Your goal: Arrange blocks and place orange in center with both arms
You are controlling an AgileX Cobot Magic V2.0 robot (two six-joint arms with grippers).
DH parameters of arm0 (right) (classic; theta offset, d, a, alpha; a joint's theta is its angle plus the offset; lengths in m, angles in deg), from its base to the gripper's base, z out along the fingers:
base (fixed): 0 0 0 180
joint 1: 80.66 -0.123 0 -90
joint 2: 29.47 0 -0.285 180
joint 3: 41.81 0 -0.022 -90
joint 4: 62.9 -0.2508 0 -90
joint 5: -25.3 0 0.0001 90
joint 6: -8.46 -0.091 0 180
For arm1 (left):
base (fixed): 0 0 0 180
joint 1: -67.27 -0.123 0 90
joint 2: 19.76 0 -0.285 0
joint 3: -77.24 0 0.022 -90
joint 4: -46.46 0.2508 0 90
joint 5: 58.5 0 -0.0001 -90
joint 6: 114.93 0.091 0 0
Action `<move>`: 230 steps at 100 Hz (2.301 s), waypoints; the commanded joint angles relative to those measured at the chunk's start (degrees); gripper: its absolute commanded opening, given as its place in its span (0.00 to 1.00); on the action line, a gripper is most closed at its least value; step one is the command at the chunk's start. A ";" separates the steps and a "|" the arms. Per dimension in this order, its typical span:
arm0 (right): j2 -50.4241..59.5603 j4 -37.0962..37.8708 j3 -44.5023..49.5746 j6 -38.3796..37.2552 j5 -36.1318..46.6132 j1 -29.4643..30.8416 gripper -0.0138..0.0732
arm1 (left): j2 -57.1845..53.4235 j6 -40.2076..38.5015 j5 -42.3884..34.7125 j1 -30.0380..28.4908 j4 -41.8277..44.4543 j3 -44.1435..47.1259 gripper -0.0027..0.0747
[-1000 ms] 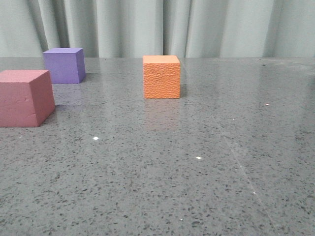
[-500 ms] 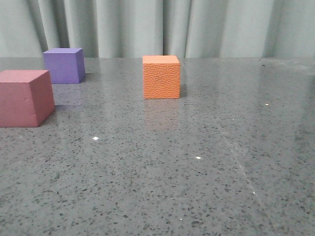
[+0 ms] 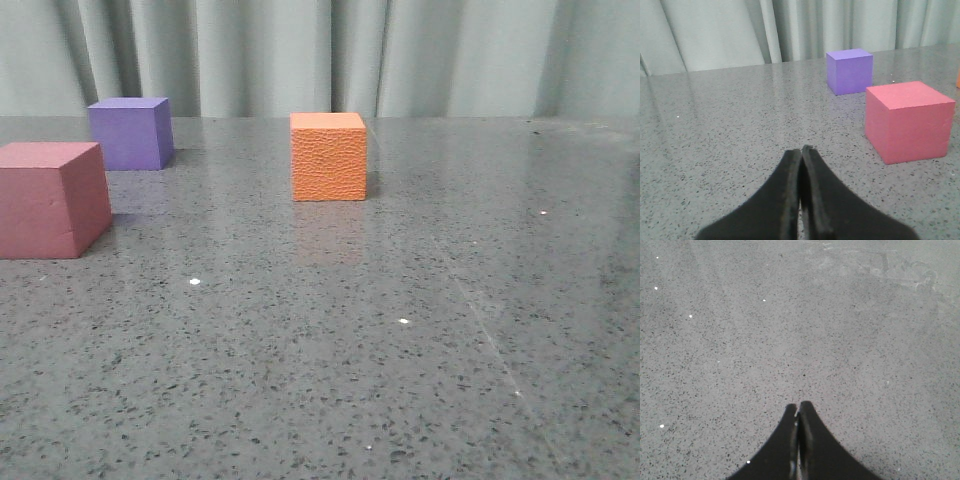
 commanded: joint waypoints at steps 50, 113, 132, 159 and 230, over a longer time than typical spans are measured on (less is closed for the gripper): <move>7.42 -2.00 14.03 0.56 21.81 0.19 0.02 | -1.84 -0.54 -4.48 -0.10 -0.02 3.20 0.01; 27.14 -13.18 38.78 0.61 35.60 8.45 0.02 | -1.84 -0.54 -4.48 -0.10 -0.02 3.20 0.01; 27.14 -13.18 38.99 4.01 37.90 8.45 0.02 | -1.84 -0.54 -4.48 -0.10 -0.02 3.20 0.01; 27.14 -13.18 38.99 5.47 39.29 8.45 0.02 | -1.84 -0.54 -4.48 -0.10 -0.02 3.20 0.01; 27.14 -13.18 38.99 5.47 39.29 8.45 0.02 | -1.84 -0.54 -4.48 -0.10 -0.02 3.20 0.01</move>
